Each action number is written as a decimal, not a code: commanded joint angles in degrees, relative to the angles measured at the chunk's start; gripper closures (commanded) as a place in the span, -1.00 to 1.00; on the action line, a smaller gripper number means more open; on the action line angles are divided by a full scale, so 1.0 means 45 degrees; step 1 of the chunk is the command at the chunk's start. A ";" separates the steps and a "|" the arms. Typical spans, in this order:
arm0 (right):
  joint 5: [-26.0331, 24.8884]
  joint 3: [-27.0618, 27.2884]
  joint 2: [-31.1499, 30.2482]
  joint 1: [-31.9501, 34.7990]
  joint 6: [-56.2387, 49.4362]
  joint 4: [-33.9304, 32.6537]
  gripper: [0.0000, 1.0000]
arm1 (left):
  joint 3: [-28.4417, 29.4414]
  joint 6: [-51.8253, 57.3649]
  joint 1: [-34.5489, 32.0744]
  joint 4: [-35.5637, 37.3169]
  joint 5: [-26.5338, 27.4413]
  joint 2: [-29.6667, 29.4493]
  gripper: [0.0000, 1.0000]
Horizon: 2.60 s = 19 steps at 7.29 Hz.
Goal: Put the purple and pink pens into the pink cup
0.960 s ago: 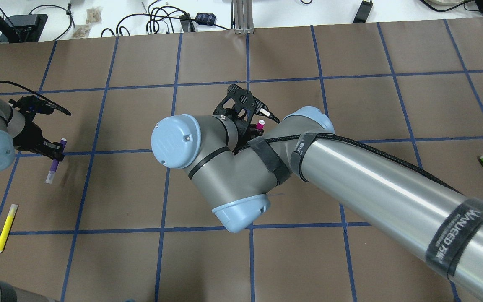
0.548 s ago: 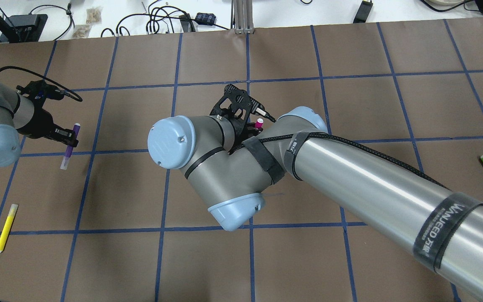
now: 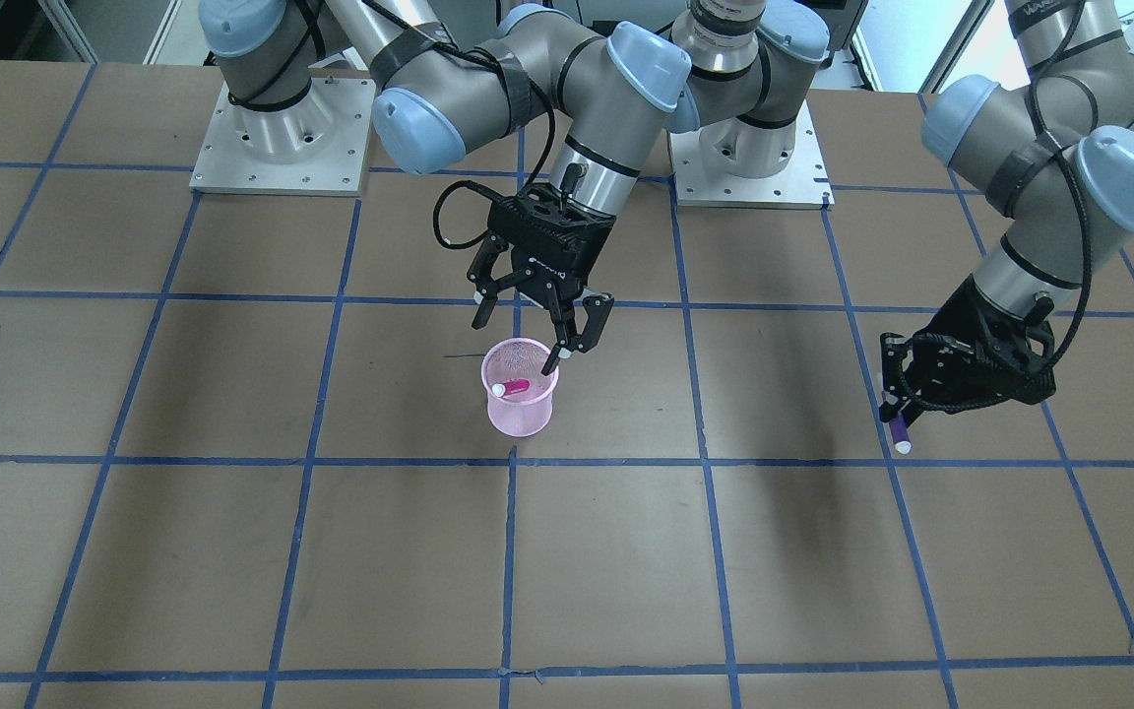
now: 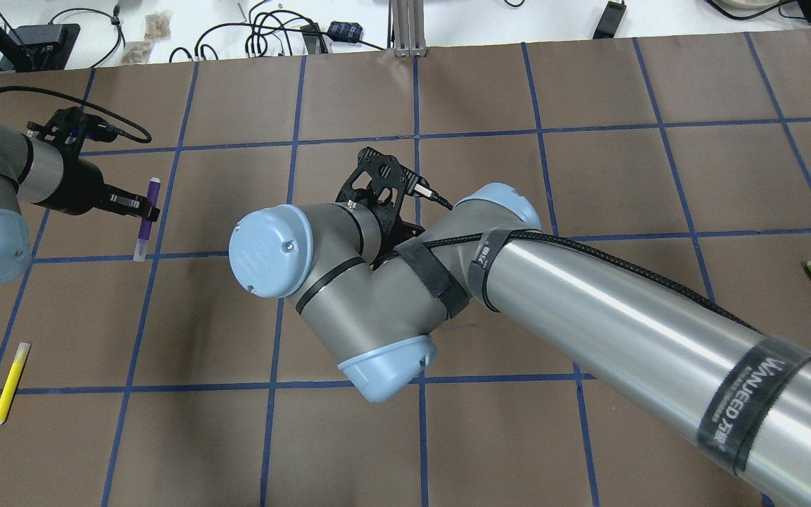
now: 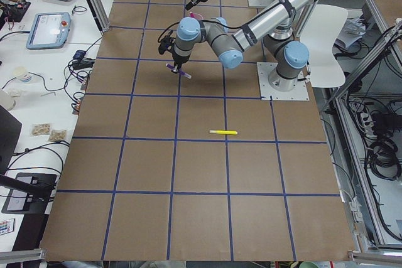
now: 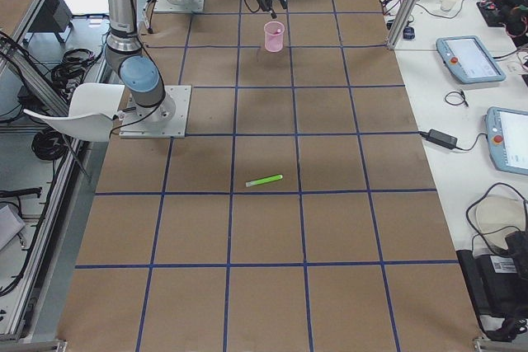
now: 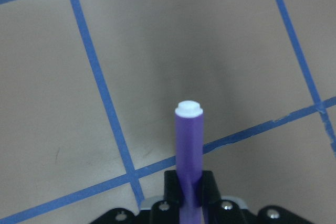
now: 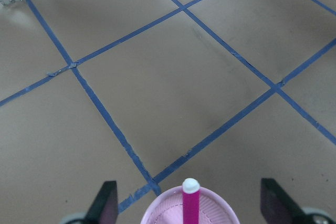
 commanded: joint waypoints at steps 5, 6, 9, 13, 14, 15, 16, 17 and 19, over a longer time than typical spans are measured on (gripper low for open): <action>0.5841 -0.0085 -0.3443 -0.6114 -0.9175 0.3450 -1.00 | 0.0068 -0.4092 -0.4230 0.0177 -0.2159 0.1565 1.00; 0.5865 -0.0085 -0.3835 -0.6800 -0.9922 0.4178 -1.00 | 0.0030 -0.4209 -0.5108 0.0778 -0.2179 0.1605 1.00; 0.7543 -0.1430 -0.4073 -0.8404 -1.2456 0.7687 -1.00 | -0.0301 -0.4617 -0.7104 0.3214 -0.2824 0.1021 1.00; 0.8344 -0.1141 -0.4172 -0.8428 -1.4691 0.8111 -1.00 | -0.1413 -0.5301 -0.8219 0.7845 -0.1926 -0.0266 1.00; 0.8326 -0.1121 -0.4190 -0.8544 -1.4676 0.8111 -1.00 | -0.1513 -0.5342 -0.8358 0.8260 -0.1925 -0.0598 1.00; 0.8171 -0.1178 -0.4249 -0.8526 -1.4695 0.8111 -1.00 | -0.1591 -0.5517 -0.8359 0.9231 -0.1925 -0.0930 1.00; 0.7802 -0.1256 -0.4288 -0.8487 -1.4734 0.7976 -1.00 | -0.1940 -0.5809 -0.8359 1.0208 -0.1944 -0.1185 1.00; 0.7663 -0.1219 -0.4308 -0.8487 -1.4773 0.7936 -1.00 | -0.2350 -0.5792 -0.8340 1.1339 -0.1944 -0.1477 1.00; 0.7719 -0.1159 -0.4327 -0.8467 -1.4754 0.8072 -1.00 | -0.2451 -0.5792 -0.8359 1.1935 -0.1925 -0.2160 1.00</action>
